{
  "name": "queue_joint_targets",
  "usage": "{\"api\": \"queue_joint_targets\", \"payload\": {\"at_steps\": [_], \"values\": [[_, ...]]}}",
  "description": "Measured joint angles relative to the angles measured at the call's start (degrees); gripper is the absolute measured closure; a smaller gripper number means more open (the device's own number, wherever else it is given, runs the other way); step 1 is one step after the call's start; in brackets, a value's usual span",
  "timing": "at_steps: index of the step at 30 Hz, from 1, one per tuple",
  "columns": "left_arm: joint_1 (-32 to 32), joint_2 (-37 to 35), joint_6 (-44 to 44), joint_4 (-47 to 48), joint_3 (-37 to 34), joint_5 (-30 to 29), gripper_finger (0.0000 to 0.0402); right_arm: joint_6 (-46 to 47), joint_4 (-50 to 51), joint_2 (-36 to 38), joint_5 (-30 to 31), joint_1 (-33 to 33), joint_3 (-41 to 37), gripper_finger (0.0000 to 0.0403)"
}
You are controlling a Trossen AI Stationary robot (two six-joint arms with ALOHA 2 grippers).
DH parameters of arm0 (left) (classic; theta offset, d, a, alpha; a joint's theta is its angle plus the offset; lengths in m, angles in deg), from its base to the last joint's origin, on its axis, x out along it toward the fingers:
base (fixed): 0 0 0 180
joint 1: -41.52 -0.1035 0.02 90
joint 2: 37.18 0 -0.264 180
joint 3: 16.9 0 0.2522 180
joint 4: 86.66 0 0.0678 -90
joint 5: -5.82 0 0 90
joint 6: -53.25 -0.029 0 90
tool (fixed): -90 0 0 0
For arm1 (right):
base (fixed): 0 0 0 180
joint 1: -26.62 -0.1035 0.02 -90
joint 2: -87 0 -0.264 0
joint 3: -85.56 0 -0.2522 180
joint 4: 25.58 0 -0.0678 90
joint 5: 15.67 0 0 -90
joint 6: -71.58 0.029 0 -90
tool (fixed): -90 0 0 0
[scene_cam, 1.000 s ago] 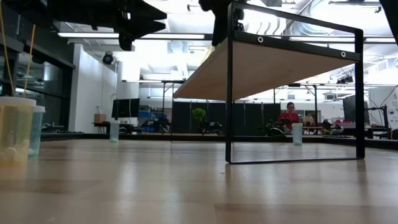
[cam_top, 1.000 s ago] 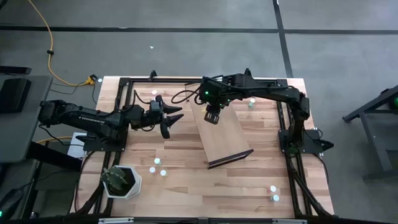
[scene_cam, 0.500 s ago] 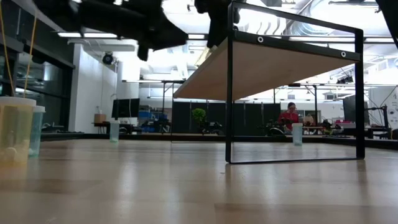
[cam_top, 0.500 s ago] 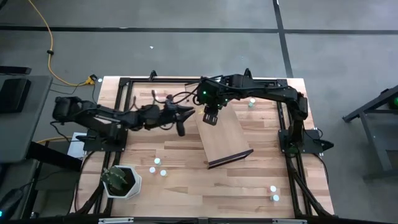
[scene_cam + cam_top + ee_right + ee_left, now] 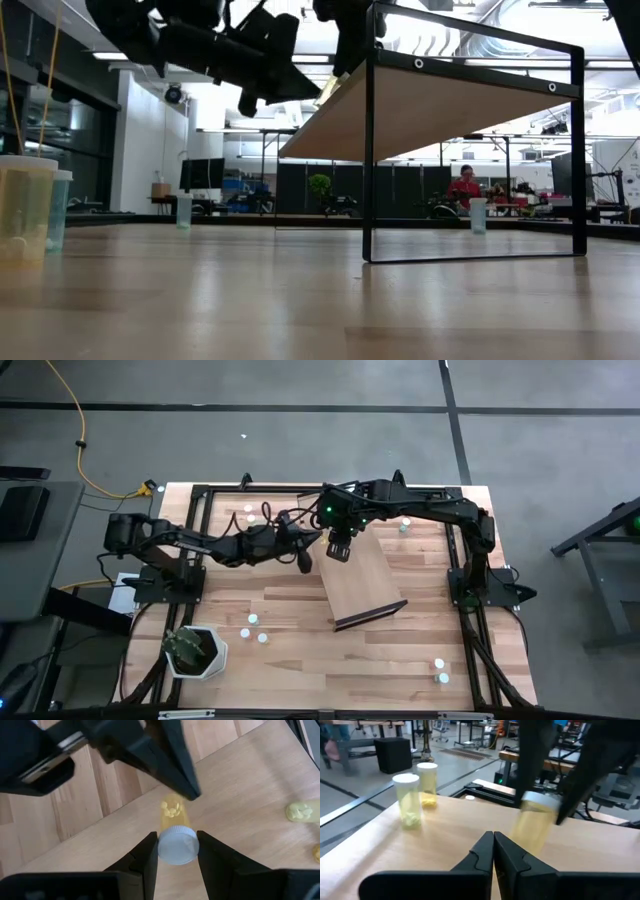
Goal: Pick and place medicine bottles onto shelf by color
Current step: Put the yellow pill bottle on the shelf aligned with the other yellow pill bottles
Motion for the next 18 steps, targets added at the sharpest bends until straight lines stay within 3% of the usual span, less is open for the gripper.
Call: {"api": "queue_joint_targets", "payload": {"at_steps": [18], "values": [[0.09,3.72,3.19,-3.23,-0.01,0.28,0.0401,0.63,-2.19,0.0,1.1,0.02,-0.04,0.0293]]}}
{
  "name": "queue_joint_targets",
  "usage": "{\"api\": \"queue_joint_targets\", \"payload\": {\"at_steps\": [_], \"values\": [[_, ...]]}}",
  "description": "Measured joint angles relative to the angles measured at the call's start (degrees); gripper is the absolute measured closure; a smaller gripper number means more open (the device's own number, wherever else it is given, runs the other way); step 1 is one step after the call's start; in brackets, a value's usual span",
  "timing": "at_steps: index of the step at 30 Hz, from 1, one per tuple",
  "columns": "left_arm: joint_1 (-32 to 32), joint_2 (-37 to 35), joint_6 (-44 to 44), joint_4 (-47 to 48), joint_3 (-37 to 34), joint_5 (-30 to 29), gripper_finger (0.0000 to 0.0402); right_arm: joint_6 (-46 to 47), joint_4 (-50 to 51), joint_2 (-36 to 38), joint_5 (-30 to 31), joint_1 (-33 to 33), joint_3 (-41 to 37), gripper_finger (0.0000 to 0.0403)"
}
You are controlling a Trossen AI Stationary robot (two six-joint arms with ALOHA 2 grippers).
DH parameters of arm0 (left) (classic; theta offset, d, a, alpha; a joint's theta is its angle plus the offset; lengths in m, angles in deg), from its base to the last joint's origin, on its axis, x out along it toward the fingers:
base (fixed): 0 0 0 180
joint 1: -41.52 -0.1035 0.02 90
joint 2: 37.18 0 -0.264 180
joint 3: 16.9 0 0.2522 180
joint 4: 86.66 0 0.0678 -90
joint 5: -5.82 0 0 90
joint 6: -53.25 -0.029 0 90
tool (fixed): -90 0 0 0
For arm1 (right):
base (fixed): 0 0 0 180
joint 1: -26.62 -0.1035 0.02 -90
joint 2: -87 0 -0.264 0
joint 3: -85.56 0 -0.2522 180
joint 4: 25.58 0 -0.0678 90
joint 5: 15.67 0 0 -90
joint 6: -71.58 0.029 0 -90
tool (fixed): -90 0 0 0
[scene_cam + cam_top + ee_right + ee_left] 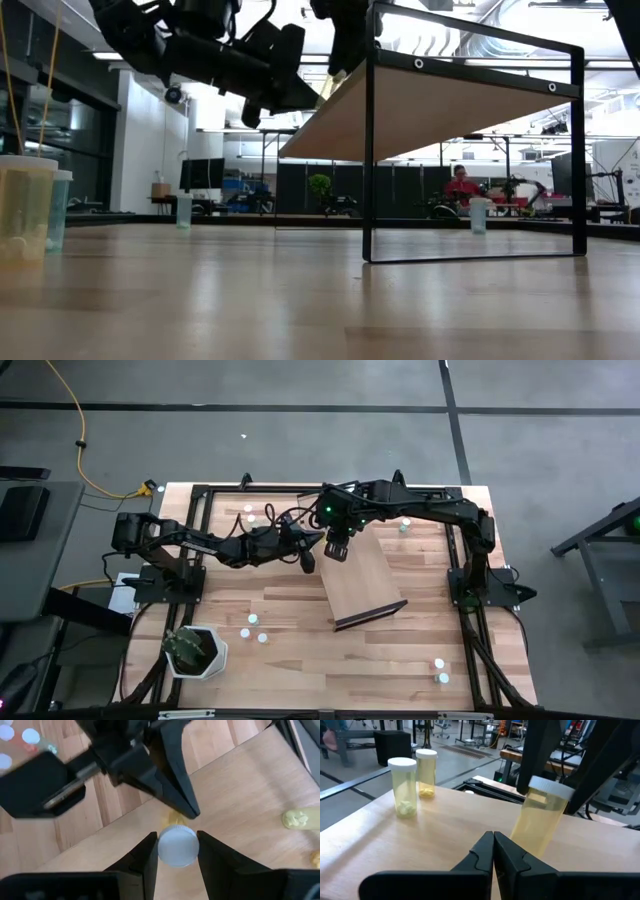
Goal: Pick and place medicine bottles onto shelf by color
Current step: Put the yellow pill bottle on the shelf aligned with the other yellow pill bottles
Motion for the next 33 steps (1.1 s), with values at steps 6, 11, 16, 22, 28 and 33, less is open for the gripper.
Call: {"api": "queue_joint_targets", "payload": {"at_steps": [6,11,16,22,28,33], "values": [[-0.02,0.09,1.09,0.24,-0.01,0.07,0.0401,0.0,-3.44,-0.02,0.25,0.0,0.0,0.0293],[-0.03,0.09,1.07,0.38,-0.01,0.15,0.0401,0.02,-3.91,-0.02,0.76,0.07,0.0,0.0293],[-0.19,-1.19,-2.29,4.39,-0.04,-1.42,0.0401,-0.08,-3.95,-0.02,3.82,0.18,0.0,0.0293],[-1.22,-7.66,-3.43,16.69,-0.06,-7.66,0.0401,-0.61,-4.58,-0.02,9.05,1.16,0.0,0.0293],[-0.68,-13.58,-4.81,25.24,-0.07,-13.09,0.0401,-0.06,-10.0,-0.15,10.11,2.84,0.01,0.0293],[-0.56,-18.45,-4.56,26.14,-3.14,-15.75,0.0401,0.54,-12.07,-2.22,10.4,4.61,0.02,0.0293]]}}
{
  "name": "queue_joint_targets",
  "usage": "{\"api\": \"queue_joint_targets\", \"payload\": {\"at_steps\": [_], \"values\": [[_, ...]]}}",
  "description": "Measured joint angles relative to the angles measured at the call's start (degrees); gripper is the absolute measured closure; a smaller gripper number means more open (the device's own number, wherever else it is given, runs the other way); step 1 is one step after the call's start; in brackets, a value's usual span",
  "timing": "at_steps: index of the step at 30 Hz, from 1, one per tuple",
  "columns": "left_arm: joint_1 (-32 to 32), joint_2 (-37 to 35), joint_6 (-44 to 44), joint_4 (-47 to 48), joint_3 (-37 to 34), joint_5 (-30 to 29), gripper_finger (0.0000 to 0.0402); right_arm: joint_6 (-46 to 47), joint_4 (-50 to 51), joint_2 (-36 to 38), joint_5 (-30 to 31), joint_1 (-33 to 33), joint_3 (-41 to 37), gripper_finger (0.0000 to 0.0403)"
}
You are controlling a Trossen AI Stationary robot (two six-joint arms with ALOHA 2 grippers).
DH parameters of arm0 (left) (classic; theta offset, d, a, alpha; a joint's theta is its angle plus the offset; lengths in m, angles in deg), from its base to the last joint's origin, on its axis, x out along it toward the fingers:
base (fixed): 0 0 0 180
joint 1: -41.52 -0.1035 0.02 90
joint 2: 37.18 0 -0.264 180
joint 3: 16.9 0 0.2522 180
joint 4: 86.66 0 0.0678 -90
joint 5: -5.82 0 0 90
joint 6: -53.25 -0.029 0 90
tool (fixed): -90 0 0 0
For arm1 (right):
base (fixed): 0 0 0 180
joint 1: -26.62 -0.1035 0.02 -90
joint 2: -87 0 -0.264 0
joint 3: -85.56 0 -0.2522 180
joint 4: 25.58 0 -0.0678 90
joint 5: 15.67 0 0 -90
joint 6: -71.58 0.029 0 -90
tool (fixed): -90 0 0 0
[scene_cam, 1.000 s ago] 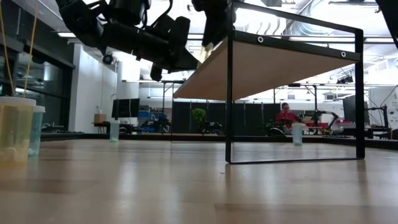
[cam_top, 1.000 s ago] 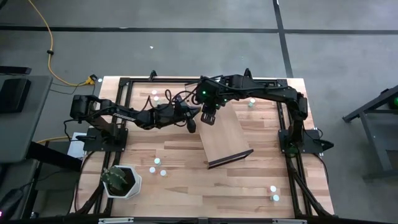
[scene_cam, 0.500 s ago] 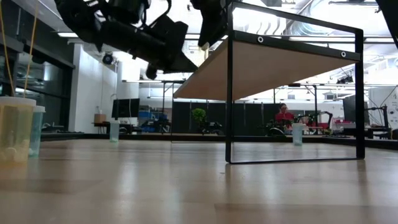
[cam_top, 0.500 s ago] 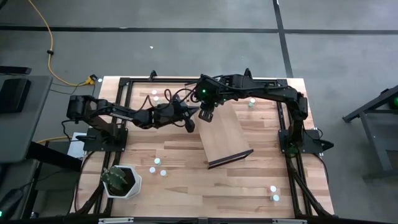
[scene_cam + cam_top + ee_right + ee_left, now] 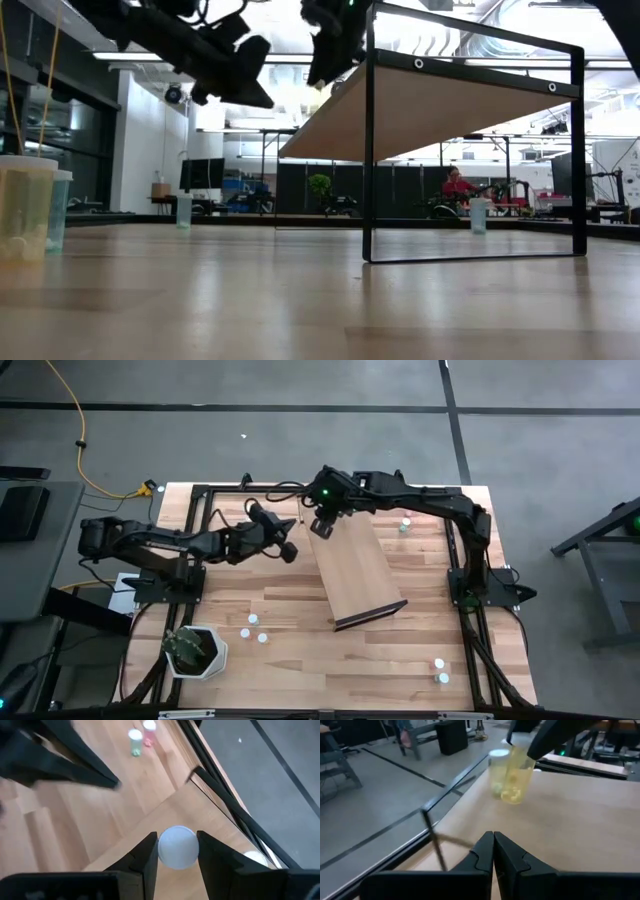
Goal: Pick and place medicine bottles onto shelf by color
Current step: Put the yellow pill bottle on the shelf aligned with the other yellow pill bottles
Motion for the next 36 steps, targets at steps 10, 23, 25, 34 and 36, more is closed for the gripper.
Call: {"api": "queue_joint_targets", "payload": {"at_steps": [10,23,25,34,36], "values": [[-0.4,-7.6,-0.82,-4.61,-4.96,2.03,0.0401,0.59,-1.29,-3.45,2.51,2.93,0.0,0.0293],[-0.05,-7.8,-0.39,-4.69,-4.96,2.24,0.0401,3.15,-0.82,-3.88,0.35,3.63,0.0,0.0293],[-0.05,-7.8,-0.36,-4.7,-4.97,2.24,0.0401,3.13,-0.81,-3.88,0.33,3.65,0.0,0.0293],[-0.05,-7.8,-0.36,-4.69,-4.97,2.7,0.0401,4.46,-0.78,-3.88,0.17,3.65,0.0,0.0293],[-0.05,-7.8,-0.36,-4.7,-4.98,3.08,0.0401,4.46,-0.78,-3.88,0.11,3.65,0.0,0.0293]]}}
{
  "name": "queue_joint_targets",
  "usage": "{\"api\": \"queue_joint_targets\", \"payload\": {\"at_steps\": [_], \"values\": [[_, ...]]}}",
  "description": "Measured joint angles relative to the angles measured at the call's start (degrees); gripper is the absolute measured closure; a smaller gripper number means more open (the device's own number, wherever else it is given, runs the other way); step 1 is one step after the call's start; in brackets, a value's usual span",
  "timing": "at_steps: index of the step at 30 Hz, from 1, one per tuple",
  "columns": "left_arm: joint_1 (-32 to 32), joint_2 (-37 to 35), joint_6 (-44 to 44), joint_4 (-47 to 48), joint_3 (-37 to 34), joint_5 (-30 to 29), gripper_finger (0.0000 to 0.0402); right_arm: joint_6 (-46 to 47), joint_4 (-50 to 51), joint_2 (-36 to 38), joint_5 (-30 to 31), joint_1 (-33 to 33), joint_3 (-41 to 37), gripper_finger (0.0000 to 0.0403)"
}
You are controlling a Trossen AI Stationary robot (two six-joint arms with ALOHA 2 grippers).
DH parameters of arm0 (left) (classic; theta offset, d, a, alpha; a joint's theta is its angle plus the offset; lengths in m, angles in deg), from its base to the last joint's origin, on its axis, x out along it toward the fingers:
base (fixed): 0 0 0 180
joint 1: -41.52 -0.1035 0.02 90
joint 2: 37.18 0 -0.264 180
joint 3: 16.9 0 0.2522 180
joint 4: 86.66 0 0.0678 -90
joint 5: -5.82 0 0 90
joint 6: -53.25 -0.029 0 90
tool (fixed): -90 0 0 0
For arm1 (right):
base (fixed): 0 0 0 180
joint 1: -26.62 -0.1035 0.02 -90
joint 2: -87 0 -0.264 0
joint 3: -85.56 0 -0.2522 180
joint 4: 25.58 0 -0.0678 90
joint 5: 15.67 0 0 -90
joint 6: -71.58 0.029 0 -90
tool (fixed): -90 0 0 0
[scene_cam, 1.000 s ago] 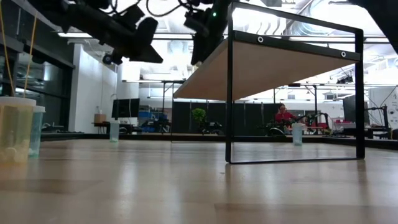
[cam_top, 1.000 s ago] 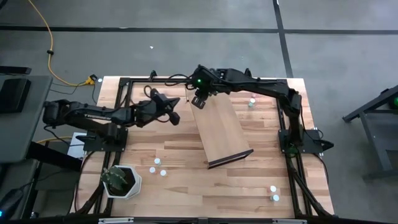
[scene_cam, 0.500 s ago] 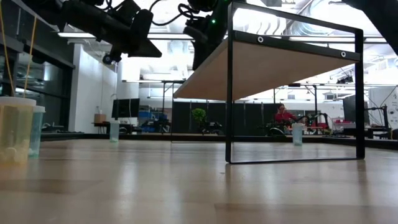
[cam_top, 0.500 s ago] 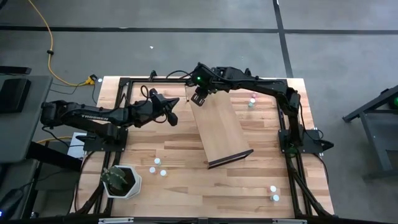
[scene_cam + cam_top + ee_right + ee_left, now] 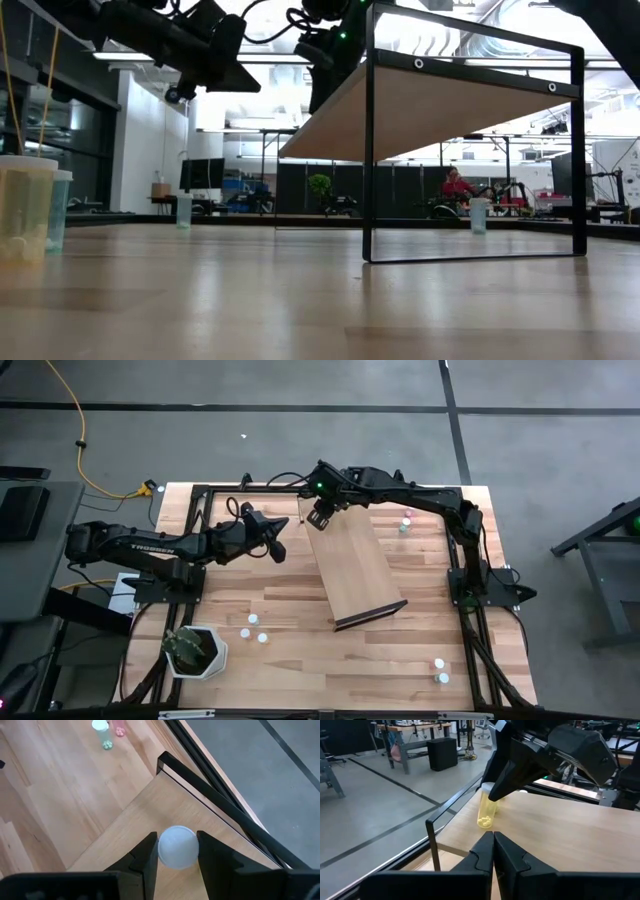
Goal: Pick and place medicine bottles onto shelf by color
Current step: Put the yellow pill bottle on the shelf aligned with the other yellow pill bottles
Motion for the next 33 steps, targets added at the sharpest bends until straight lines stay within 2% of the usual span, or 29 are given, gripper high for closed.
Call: {"api": "queue_joint_targets", "payload": {"at_steps": [11,22,33], "values": [[0.0,0.0,0.02,0.01,0.02,0.02,0.0401,-0.34,0.0,0.0,0.02,0.0,0.0,0.0291],[0.0,0.0,0.02,-0.01,0.01,0.01,0.0401,-0.54,-0.02,0.0,0.2,0.0,0.0,0.0241],[0.0,0.0,-0.44,0.51,0.0,-0.59,0.0401,-7.22,-0.12,2.44,5.52,-0.02,0.11,0.0226]]}}
